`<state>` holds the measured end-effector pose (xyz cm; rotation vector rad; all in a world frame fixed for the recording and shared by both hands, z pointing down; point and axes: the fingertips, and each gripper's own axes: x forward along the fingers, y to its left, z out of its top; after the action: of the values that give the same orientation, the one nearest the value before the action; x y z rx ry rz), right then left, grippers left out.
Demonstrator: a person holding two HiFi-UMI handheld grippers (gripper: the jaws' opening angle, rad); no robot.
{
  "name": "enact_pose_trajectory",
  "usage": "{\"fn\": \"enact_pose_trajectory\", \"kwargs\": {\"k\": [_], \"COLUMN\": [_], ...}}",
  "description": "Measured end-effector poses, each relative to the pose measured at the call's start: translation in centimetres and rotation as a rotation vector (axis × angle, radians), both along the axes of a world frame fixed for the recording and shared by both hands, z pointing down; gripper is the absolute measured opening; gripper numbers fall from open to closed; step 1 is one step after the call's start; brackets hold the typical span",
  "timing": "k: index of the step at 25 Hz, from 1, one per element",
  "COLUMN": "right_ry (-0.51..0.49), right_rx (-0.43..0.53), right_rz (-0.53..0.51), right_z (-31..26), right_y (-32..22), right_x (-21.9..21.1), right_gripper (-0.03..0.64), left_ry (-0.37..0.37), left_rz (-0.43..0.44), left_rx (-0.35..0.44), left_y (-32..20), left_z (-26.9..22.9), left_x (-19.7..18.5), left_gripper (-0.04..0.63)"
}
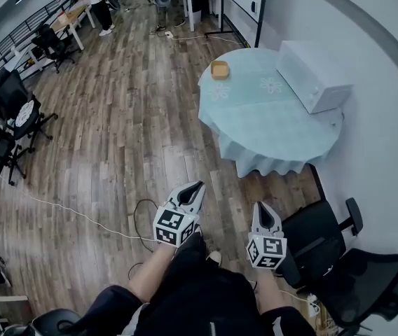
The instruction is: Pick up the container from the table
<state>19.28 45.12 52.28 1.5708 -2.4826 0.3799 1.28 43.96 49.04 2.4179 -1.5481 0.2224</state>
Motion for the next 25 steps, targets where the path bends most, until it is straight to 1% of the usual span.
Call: {"fn": "enact_pose_trajectory", "kwargs": {"k": [4,9,16,25], "right_ry": [0.002,0.010,0.023,0.014], "right_rx": [-0.009,-0.018,-0.025,-0.011], "right_rz": [-0.002,-0.005,-0.010,0.028], "right_z": [0.3,0.5,0.3,-0.8], "right_y": [-1.2,-4.7,-11.2,-20.1], "right_x": [0.3,-0.3,-2.7,-6.3], "right_gripper": [0.025,0.025,0.025,0.025], "left_ry": [0.009,0.012,0.029,0.008], "left_rz": [0.001,0.010,0.007,0.056], "left_rx": [0.002,0.007,0.000,0.017], "left_y": [-1.4,-4.9,-11.9,-21.0], "left_z": [0.1,0.1,0.4,-0.6], "left_x": [0.4,0.2,-2.2,-5.6], "left_gripper": [0.031,0.031,0.031,0.031]}}
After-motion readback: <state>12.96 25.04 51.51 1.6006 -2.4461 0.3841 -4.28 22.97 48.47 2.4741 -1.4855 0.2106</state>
